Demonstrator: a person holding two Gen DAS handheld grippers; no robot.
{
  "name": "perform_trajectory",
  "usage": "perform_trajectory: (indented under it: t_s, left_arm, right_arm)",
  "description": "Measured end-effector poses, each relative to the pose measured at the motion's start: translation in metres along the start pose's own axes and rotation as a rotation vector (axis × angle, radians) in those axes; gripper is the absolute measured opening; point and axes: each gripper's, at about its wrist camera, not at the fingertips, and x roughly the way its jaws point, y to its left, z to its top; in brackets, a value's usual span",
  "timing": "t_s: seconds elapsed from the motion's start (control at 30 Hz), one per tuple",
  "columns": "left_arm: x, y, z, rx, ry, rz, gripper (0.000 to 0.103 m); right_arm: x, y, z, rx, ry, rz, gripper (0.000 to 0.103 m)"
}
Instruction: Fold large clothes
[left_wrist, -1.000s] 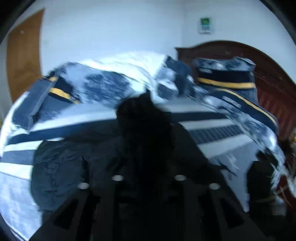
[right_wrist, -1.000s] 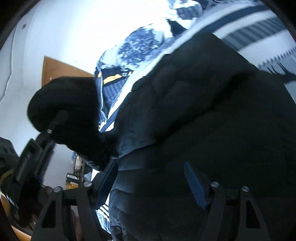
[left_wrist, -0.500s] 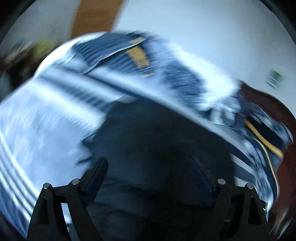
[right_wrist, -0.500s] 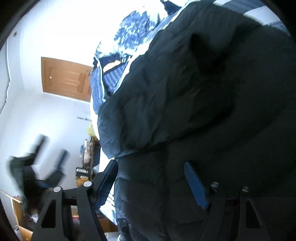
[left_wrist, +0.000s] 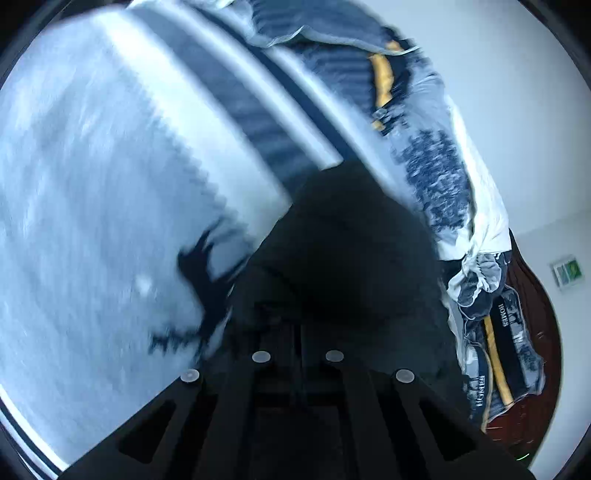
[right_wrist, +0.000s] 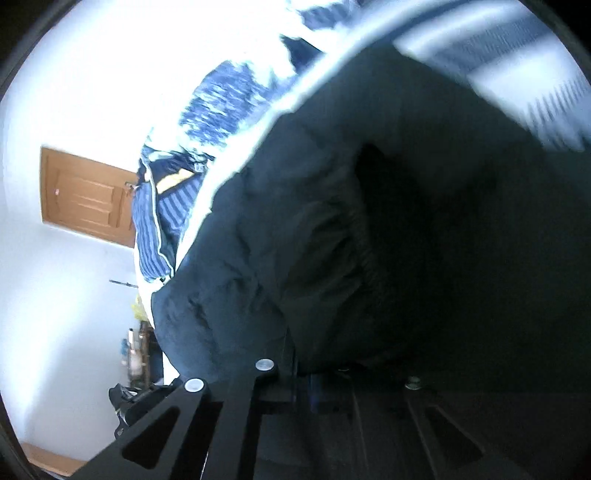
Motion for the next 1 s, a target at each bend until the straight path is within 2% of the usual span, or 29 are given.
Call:
perform_trajectory:
  t_s: [0.07,0.13,0.2,0.27,0.33,0.43,0.47,0.53,0.57,0.63,0.7,0.77,0.83,0.9,1.0]
  left_arm:
    - [-0.007,-0.017,0.003,0.063,-0.030,-0.011,0.000]
    - [-0.005,-0.035,0.002,0.105,-0.024,-0.031,0.000]
    - [0.001,-0.045,0.002,0.147,-0.023,-0.019,0.000]
    - [0.012,-0.055,-0.007,0.218,-0.015,0.018,0.003]
    - [0.026,-0.051,-0.007,0.252,0.027,0.063,0.003]
    - [0.028,-0.039,-0.010,0.271,0.037,0.095,0.007]
    - [0.021,-0.031,-0.007,0.255,0.013,0.126,0.007]
    - [0.005,-0.018,-0.007,0.228,-0.024,0.095,0.007]
    - [-0.005,-0.012,-0.009,0.212,-0.044,0.095,0.007]
    - [-0.025,-0.013,-0.024,0.215,-0.062,0.103,0.008]
    - [-0.036,-0.022,-0.045,0.257,-0.070,0.043,0.009]
    - [-0.036,-0.048,-0.080,0.362,-0.022,-0.009,0.010]
    - [-0.018,-0.070,-0.102,0.446,0.052,-0.054,0.011]
    - [0.005,-0.092,-0.116,0.509,0.087,-0.042,0.011]
    - [0.047,-0.111,-0.104,0.487,0.132,-0.051,0.011]
  right_arm:
    - [-0.011,0.030,0.025,-0.104,-0.044,0.005,0.004]
    - [-0.027,0.069,0.058,-0.237,-0.114,-0.020,0.003]
    - [-0.039,0.091,0.080,-0.311,-0.149,-0.006,0.003]
    - [-0.046,0.093,0.086,-0.348,-0.152,-0.005,0.003]
    - [-0.043,0.076,0.082,-0.359,-0.134,-0.065,0.003]
    - [-0.009,0.011,0.073,-0.255,-0.033,-0.137,0.003]
    - [-0.003,0.000,0.073,-0.240,-0.015,-0.134,0.003]
    - [0.004,-0.013,0.068,-0.180,0.012,-0.068,0.003]
    - [0.001,-0.008,0.068,-0.171,0.004,-0.041,0.003]
    - [-0.007,0.014,0.079,-0.188,-0.024,0.003,0.003]
    - [-0.021,0.049,0.093,-0.225,-0.054,0.061,0.003]
    - [-0.034,0.089,0.104,-0.275,-0.084,0.101,0.003]
    - [-0.044,0.122,0.113,-0.308,-0.090,0.135,0.003]
    - [-0.053,0.153,0.117,-0.335,-0.096,0.152,0.003]
    - [-0.064,0.183,0.127,-0.376,-0.120,0.151,0.003]
